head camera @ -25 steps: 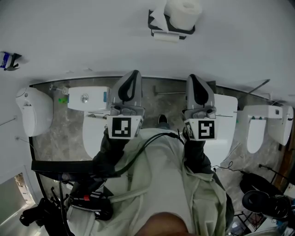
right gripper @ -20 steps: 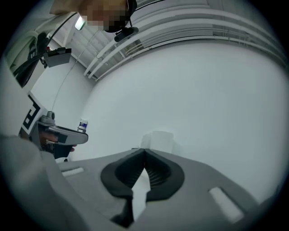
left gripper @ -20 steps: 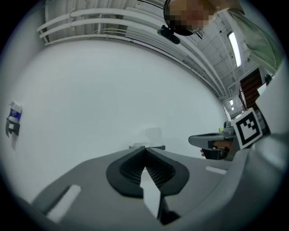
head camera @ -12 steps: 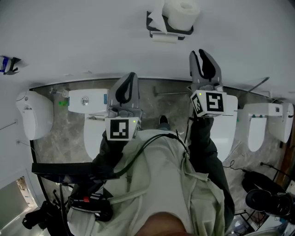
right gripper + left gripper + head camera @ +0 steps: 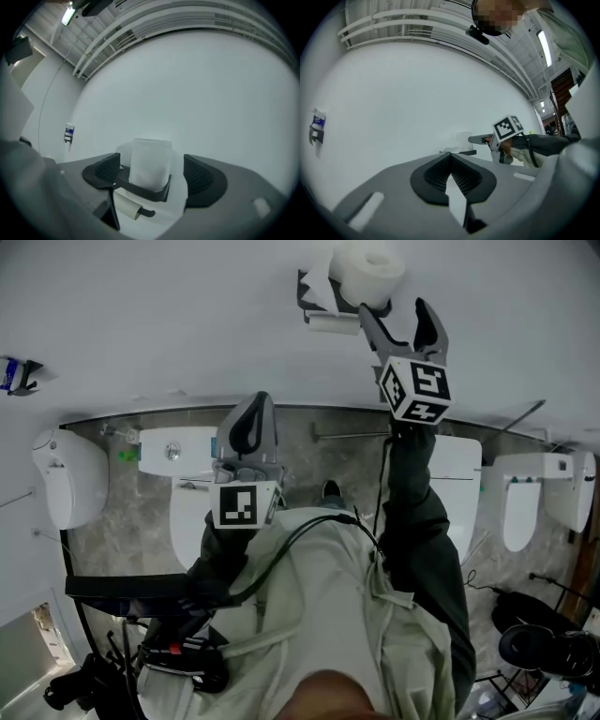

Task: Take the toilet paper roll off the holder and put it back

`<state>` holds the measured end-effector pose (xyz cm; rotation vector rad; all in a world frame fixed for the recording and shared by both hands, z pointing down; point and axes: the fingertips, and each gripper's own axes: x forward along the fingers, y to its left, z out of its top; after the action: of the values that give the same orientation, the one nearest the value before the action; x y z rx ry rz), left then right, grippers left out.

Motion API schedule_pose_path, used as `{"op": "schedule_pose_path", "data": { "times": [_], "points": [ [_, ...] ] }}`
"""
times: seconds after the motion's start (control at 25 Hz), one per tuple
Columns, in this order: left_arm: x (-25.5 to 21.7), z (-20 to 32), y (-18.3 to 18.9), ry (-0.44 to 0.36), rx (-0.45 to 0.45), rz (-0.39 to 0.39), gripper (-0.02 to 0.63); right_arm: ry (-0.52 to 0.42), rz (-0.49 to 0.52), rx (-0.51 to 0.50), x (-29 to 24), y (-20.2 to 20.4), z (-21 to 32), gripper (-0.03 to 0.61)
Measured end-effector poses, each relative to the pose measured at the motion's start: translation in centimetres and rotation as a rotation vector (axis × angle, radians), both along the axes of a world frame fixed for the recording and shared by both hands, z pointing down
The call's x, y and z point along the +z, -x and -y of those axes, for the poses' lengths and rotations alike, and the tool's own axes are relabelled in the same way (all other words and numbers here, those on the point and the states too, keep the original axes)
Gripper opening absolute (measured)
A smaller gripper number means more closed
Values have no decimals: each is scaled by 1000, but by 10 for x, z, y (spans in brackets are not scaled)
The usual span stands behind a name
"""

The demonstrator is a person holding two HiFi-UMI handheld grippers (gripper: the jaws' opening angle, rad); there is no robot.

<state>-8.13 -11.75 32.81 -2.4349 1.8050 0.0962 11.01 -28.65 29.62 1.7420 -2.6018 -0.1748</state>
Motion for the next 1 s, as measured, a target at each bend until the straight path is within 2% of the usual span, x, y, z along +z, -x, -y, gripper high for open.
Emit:
{"op": "schedule_pose_path", "data": {
  "times": [0.12,0.24,0.4,0.68,0.84,1.0],
  "points": [
    [3,-1,1,7,-8,5,6,45,-40,2,2,8,30,437],
    [5,-3,6,22,-27,7,6,85,-80,-10,7,18,50,439],
    [1,-4,18,4,-72,8,6,112,-120,5,14,29,69,439],
    [-4,-7,38,-10,-136,19,6,115,-104,12,14,37,78,443],
    [-2,-10,38,-6,-130,22,6,160,-101,-18,18,50,88,479],
    [-4,-9,37,0,-120,17,6,122,-119,-29,14,54,90,497]
  ]
}}
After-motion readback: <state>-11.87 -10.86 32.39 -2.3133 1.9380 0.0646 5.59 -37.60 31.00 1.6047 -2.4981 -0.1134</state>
